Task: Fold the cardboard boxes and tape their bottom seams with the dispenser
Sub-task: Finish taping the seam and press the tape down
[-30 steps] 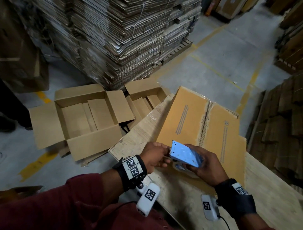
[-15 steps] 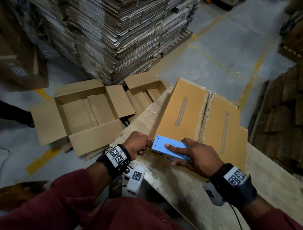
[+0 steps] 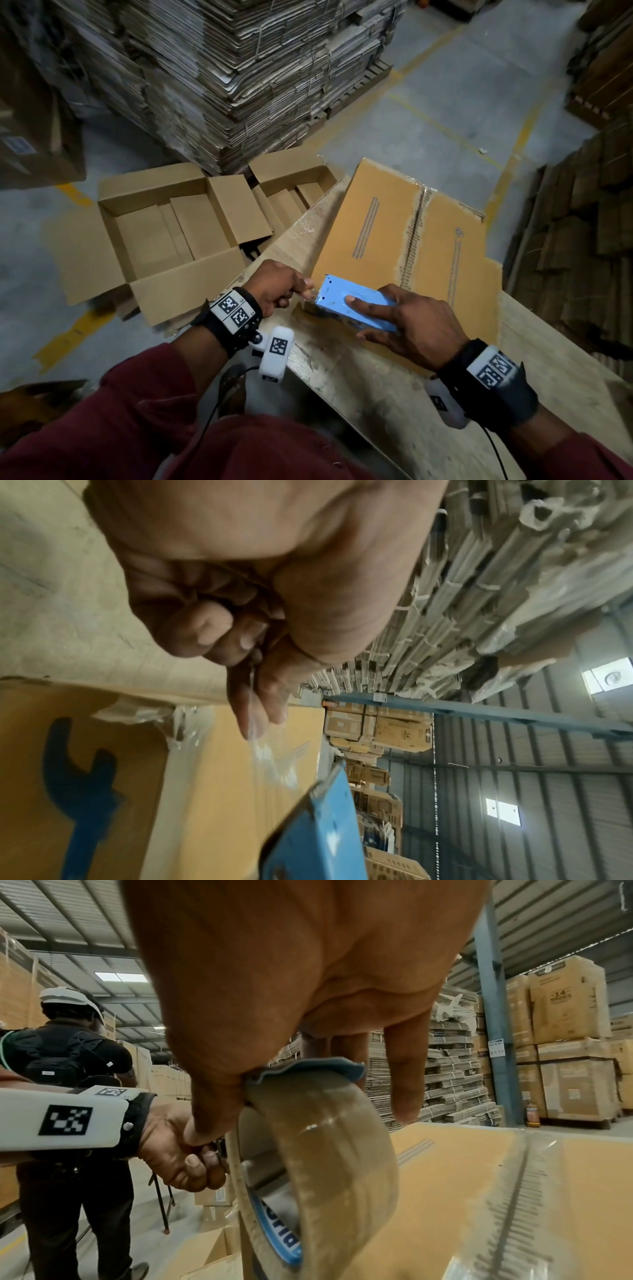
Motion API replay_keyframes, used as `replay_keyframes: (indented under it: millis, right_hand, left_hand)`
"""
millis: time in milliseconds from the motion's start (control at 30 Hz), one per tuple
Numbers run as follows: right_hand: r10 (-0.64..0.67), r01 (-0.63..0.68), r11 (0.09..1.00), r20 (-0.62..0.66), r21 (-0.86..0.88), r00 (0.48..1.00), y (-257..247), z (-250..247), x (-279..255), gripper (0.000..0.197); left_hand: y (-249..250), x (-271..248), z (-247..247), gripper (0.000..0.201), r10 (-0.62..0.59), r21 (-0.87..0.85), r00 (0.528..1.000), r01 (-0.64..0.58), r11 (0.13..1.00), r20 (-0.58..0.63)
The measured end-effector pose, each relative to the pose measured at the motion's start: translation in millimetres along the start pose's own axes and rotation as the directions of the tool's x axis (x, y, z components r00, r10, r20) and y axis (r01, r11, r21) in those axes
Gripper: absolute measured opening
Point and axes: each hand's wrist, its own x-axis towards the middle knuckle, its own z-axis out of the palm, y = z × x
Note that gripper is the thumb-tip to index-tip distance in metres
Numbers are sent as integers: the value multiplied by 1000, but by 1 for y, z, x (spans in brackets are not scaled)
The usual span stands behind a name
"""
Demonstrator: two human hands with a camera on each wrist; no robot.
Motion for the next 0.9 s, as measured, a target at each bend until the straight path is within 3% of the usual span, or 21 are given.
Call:
replay_keyframes:
  millis: [67,167,267,400,533,700,900]
  right_hand:
    - [16,-16,1000,-13,4,1000,1,-1,-2,61]
    - [55,-54,998,-7,23,998,14,-5,-18,56]
    - [35,-36,999,32,36,999,28,-3,-36,52]
    - [49,-50,999,74,3,996,39,-1,-31,52]
    - [55,-56,998,91,11,994,45,2,-32,53]
    - [79,-84,995,87,51,993,35,16,-27,56]
    - [54,-59,998,136,29,989,35,19,-18,58]
  left_hand:
    - [3,4,-2,7,9,21,1000,-8,1000,-23]
    - [5,14,-36,7,21,52,985,-13,999,-172]
    - [6,17,-62,8,36,113,994,-24,993,-100]
    - [2,16,-39,4,133,110,979,-117,987,-154]
    - [-22,21,-32,28,173,125,970,-153,980,-169]
    - [-39,30,-28,34,277,232,924,-218,948,-263]
    - [-48,34,-24,35,287,242,911,-219,945,-297]
